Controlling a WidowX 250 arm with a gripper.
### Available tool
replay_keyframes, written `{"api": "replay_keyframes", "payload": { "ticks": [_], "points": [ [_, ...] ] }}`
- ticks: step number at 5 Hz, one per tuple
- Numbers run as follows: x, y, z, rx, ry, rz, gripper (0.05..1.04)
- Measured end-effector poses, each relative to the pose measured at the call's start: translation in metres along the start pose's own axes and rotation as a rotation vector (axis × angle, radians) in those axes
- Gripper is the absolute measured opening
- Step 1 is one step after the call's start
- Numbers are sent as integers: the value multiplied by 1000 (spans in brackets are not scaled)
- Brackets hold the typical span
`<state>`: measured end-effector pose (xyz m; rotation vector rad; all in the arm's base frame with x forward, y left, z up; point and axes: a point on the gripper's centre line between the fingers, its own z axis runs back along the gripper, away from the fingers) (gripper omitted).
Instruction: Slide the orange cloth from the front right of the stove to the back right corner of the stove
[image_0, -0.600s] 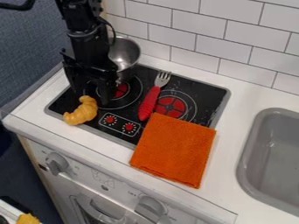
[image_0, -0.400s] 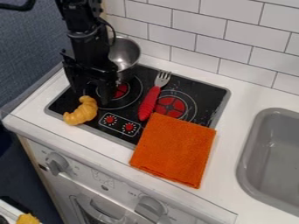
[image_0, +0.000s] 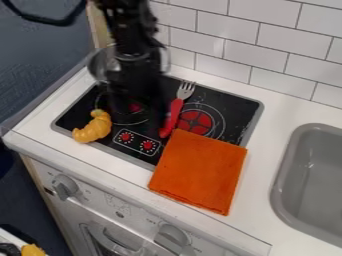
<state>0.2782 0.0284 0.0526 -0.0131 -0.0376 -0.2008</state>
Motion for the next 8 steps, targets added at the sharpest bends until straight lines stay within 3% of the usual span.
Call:
{"api": "replay_keyframes", "payload": {
  "ticks": [1,3,4,6,8],
  "points": [
    [9,-35,-5,-2,-23,-90,1001],
    [21,-73,-38,18,-30,-157,1001],
    [24,-74,-46,28,-76,-147,1002],
    [35,-71,-49,13,-102,-110,1002],
    [103,-65,-47,-2,-132,-120,1001]
  ]
}}
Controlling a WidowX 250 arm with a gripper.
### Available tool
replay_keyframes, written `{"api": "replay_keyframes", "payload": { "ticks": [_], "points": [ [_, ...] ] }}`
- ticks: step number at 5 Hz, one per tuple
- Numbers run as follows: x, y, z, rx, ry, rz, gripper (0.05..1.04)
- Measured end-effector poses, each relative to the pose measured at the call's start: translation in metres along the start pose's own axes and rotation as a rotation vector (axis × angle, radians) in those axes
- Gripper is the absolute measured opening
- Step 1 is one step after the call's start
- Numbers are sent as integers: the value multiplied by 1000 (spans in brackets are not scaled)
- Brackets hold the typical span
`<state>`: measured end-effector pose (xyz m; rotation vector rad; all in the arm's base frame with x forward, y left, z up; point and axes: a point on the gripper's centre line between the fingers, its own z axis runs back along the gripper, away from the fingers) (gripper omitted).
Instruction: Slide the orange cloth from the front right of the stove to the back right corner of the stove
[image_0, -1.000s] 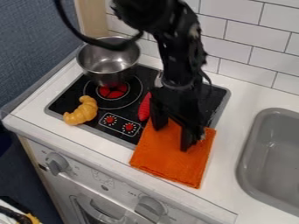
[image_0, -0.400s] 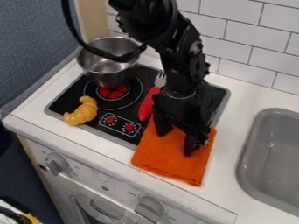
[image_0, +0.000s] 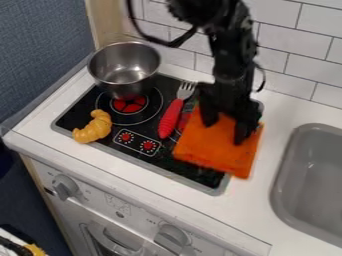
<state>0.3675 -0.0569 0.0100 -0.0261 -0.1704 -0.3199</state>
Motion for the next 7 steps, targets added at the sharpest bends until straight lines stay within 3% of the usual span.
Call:
{"api": "replay_keyframes", "payload": {
  "ticks": [2,3,5,6,7],
  "points": [
    [53,6,-10,22,-7,-56,1001],
    [62,8,-13,23,-10,-68,1001],
    [46,7,-7,5,15,-42,997],
    [42,5,13,-14,63,-1,999],
    [46,6,47,-18,51,44,999]
  ]
}}
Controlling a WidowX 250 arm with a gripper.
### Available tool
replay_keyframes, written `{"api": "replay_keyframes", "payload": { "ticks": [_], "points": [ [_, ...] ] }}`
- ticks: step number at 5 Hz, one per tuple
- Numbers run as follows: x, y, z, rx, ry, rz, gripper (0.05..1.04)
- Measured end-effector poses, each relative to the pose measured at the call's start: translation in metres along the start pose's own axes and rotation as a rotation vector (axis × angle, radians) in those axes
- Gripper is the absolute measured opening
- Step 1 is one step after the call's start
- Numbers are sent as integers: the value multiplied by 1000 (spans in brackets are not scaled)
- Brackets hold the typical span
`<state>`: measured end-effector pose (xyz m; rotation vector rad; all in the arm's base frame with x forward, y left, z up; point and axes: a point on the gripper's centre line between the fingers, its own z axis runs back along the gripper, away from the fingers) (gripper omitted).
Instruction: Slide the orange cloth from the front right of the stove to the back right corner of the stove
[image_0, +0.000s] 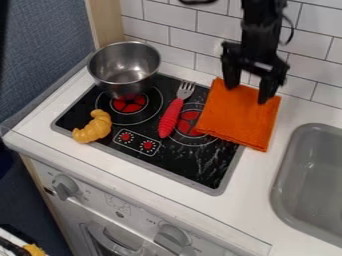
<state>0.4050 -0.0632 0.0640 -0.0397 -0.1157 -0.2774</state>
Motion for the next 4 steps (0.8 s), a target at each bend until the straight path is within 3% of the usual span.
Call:
{"api": "replay_keyframes", "payload": {
  "ticks": [1,2,4],
  "points": [
    [-12,6,11,17,69,21,999],
    [-23,7,15,32,92,44,999],
    [-41,2,1,64,127,58,999]
  ]
}}
